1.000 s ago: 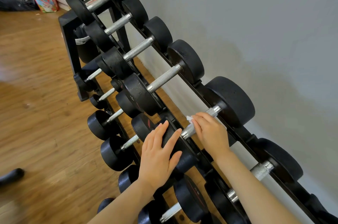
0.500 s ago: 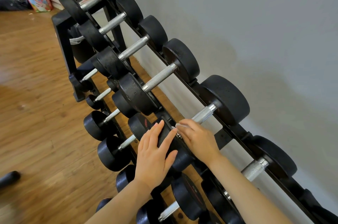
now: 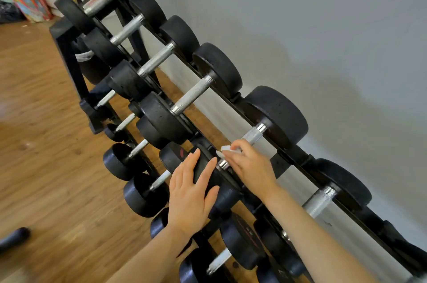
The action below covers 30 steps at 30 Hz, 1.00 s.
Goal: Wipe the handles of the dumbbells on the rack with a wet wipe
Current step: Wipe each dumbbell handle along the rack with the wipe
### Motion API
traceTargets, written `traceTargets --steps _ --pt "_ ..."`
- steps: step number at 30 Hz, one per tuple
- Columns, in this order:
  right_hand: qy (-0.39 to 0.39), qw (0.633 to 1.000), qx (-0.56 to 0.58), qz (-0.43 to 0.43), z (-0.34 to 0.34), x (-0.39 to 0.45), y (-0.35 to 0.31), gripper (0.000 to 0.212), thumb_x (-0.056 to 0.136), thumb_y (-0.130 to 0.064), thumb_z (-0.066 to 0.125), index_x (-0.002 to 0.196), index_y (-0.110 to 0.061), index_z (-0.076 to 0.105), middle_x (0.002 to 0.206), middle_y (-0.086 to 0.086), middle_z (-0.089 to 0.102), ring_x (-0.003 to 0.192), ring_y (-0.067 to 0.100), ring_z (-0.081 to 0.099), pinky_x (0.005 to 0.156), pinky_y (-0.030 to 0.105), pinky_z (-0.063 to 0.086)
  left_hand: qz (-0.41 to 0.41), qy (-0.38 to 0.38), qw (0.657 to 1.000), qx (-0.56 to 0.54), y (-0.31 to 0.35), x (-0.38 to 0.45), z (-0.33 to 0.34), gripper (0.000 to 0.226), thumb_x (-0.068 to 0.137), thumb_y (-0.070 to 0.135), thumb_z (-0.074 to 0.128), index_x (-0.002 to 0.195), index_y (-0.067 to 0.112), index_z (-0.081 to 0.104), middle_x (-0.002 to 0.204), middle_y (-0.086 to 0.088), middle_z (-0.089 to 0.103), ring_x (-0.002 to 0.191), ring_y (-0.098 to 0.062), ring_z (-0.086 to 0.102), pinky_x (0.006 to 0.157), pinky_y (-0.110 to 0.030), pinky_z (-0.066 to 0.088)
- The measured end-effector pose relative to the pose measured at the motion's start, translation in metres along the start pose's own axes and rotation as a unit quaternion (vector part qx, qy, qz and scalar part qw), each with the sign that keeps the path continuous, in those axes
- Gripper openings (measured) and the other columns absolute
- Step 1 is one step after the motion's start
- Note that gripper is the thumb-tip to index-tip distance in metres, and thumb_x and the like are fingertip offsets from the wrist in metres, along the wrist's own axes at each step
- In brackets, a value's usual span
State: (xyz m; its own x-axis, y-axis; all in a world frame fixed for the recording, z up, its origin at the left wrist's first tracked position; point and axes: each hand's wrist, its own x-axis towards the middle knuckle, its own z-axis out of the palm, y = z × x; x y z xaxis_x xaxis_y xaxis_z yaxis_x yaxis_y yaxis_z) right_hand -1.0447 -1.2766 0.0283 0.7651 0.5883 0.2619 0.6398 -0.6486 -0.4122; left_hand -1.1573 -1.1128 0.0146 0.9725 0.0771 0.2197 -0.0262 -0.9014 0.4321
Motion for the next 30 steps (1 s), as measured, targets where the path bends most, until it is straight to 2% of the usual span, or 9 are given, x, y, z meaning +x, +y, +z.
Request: traceTargets --steps 3,7,11,15,20,22,25,27,30 --pt "-0.042 0.999 0.014 -0.010 0.001 -0.001 -0.006 0.022 0.096 -0.034 0.053 0.111 -0.020 0.059 0.103 -0.004 0.056 0.080 0.011 0.058 0.063 0.031 0.054 -0.003 -0.007 1.000 -0.004 0.000 -0.001 0.000 0.056 0.094 0.043 0.042 0.147 0.027 0.036 0.154 -0.013 0.032 0.138 -0.034 0.032 0.109 -0.048 0.029" --pt "0.024 1.000 -0.016 0.011 0.000 -0.001 0.003 0.020 0.090 -0.025 0.065 0.109 -0.018 0.067 0.101 -0.002 0.056 0.070 0.011 0.058 0.053 0.022 0.050 -0.005 -0.007 1.000 -0.001 0.001 0.000 -0.002 0.057 0.094 0.043 0.042 0.148 0.027 0.034 0.155 -0.012 0.031 0.139 -0.032 0.030 0.110 -0.047 0.027" --pt "0.010 1.000 -0.012 -0.023 0.008 -0.010 -0.002 0.028 0.096 -0.033 0.051 0.109 -0.015 0.068 0.101 -0.002 0.060 0.076 0.005 0.056 0.061 0.016 0.050 -0.008 -0.015 1.000 0.001 0.001 -0.001 -0.002 0.057 0.095 0.044 0.041 0.149 0.028 0.033 0.156 -0.012 0.030 0.141 -0.031 0.028 0.111 -0.047 0.025" --pt "0.072 0.997 -0.038 -0.015 0.005 -0.013 0.009 0.019 0.090 -0.022 0.066 0.107 -0.014 0.071 0.101 0.001 0.063 0.075 0.012 0.061 0.052 0.025 0.053 -0.005 -0.009 1.000 0.002 0.001 0.000 -0.001 0.057 0.094 0.043 0.042 0.148 0.027 0.034 0.155 -0.012 0.031 0.141 -0.032 0.029 0.110 -0.047 0.026" --pt "0.019 1.000 0.007 -0.013 0.007 -0.012 -0.007 0.026 0.096 -0.033 0.052 0.107 -0.015 0.069 0.099 0.000 0.063 0.081 0.012 0.060 0.064 0.024 0.054 -0.006 -0.006 1.000 0.005 0.001 -0.001 -0.001 0.056 0.094 0.042 0.042 0.148 0.028 0.034 0.155 -0.011 0.030 0.140 -0.031 0.029 0.110 -0.047 0.026" --pt "0.052 0.998 -0.007 -0.033 0.005 -0.011 -0.002 0.018 0.090 -0.024 0.065 0.104 -0.013 0.068 0.095 0.002 0.062 0.078 0.013 0.059 0.059 0.023 0.053 -0.007 -0.005 1.000 0.002 0.001 -0.001 -0.001 0.056 0.095 0.042 0.042 0.148 0.028 0.033 0.156 -0.010 0.029 0.141 -0.031 0.029 0.110 -0.047 0.026" --pt "0.108 0.994 -0.005 -0.003 0.005 -0.012 0.006 0.019 0.087 -0.019 0.069 0.106 -0.015 0.070 0.094 0.002 0.059 0.079 0.013 0.053 0.058 0.025 0.050 -0.005 -0.003 1.000 -0.001 0.000 -0.001 0.000 0.056 0.095 0.043 0.042 0.148 0.028 0.033 0.156 -0.010 0.028 0.141 -0.031 0.028 0.111 -0.047 0.026" --pt "0.094 0.995 -0.003 -0.024 0.009 -0.013 0.002 0.022 0.087 -0.019 0.068 0.109 -0.018 0.068 0.094 0.003 0.059 0.081 0.015 0.052 0.061 0.027 0.049 -0.005 -0.003 1.000 -0.001 0.000 -0.001 0.000 0.056 0.095 0.042 0.042 0.148 0.028 0.033 0.156 -0.010 0.028 0.141 -0.031 0.029 0.110 -0.048 0.027" --pt "0.064 0.996 -0.022 -0.065 0.011 -0.014 0.000 0.018 0.089 -0.024 0.064 0.103 -0.014 0.071 0.093 0.003 0.060 0.083 0.017 0.053 0.064 0.032 0.051 -0.004 0.000 1.000 -0.005 0.001 -0.001 0.000 0.056 0.094 0.042 0.042 0.148 0.028 0.034 0.156 -0.010 0.028 0.141 -0.032 0.029 0.110 -0.048 0.028"
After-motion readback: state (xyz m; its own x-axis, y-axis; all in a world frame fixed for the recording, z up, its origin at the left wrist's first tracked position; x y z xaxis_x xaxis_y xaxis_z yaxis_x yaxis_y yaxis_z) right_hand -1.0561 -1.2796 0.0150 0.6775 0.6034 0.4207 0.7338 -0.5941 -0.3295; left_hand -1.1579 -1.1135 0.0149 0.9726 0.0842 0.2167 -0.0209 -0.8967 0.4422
